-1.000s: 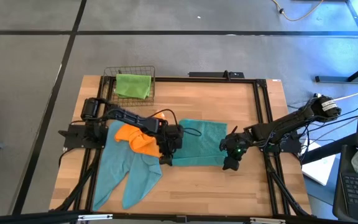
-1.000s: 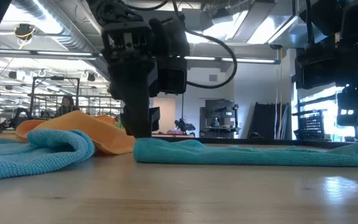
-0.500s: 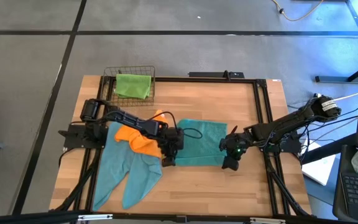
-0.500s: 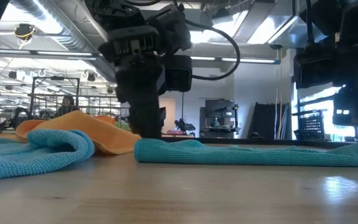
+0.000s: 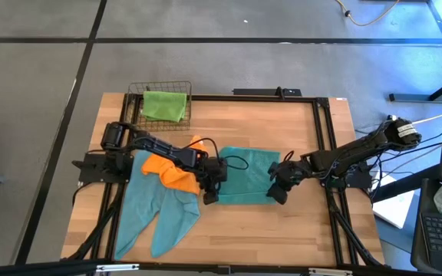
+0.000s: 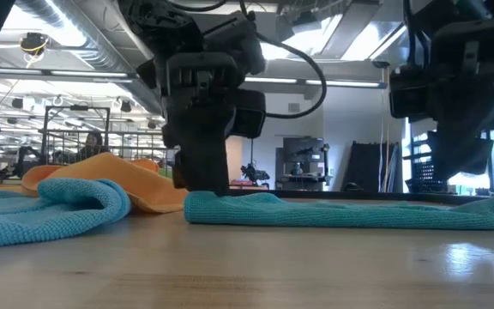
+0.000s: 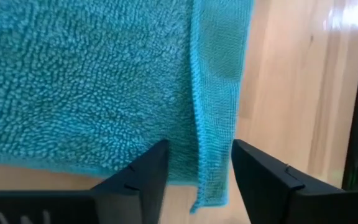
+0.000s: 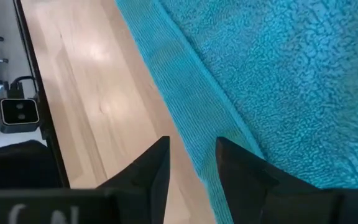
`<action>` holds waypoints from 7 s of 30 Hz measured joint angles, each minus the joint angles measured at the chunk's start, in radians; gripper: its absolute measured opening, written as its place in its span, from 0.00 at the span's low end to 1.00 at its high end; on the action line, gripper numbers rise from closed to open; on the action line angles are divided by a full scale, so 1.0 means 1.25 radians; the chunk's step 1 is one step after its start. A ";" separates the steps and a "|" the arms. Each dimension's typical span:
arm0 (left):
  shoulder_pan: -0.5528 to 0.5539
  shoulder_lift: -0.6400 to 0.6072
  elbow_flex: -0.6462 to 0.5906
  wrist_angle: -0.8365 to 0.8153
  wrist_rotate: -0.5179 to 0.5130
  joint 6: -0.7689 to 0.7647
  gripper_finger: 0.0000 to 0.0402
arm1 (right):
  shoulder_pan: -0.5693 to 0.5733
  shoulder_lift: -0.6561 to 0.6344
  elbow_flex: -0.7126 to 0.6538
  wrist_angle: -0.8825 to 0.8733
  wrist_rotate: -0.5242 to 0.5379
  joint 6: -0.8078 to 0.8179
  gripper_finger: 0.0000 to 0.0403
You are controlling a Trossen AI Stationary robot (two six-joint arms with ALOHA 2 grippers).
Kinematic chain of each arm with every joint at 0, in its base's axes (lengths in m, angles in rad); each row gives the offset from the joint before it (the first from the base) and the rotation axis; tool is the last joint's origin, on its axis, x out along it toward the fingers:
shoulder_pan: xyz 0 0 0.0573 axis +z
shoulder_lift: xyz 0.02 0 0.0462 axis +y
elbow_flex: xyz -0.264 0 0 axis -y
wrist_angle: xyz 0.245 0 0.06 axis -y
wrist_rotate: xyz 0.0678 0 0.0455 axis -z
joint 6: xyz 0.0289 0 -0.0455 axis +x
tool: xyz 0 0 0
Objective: Fold microfiber towels
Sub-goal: Fold the blue microfiber cloth
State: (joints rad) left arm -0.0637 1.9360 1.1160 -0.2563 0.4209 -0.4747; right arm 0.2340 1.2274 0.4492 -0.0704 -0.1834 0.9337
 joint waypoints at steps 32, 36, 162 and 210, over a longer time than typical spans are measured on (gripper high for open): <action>-0.019 -0.061 0.001 0.022 -0.014 -0.017 0.00 | -0.108 0.146 0.193 0.040 -0.044 -0.420 0.33; -0.019 -0.078 0.001 0.018 -0.017 -0.017 0.00 | -0.106 0.245 0.235 0.142 -0.094 -0.422 0.33; -0.029 -0.163 0.001 -0.117 -0.141 0.050 0.00 | -0.075 0.159 0.002 0.149 -0.332 -0.295 0.37; 0.165 -0.071 0.134 -0.089 -0.260 0.368 0.00 | -0.154 -0.208 0.075 -0.610 0.183 -0.270 0.02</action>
State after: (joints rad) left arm 0.1423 1.8471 1.2835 -0.3680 0.0960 -0.0147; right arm 0.0417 0.9678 0.5433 -0.8332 0.0452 0.5967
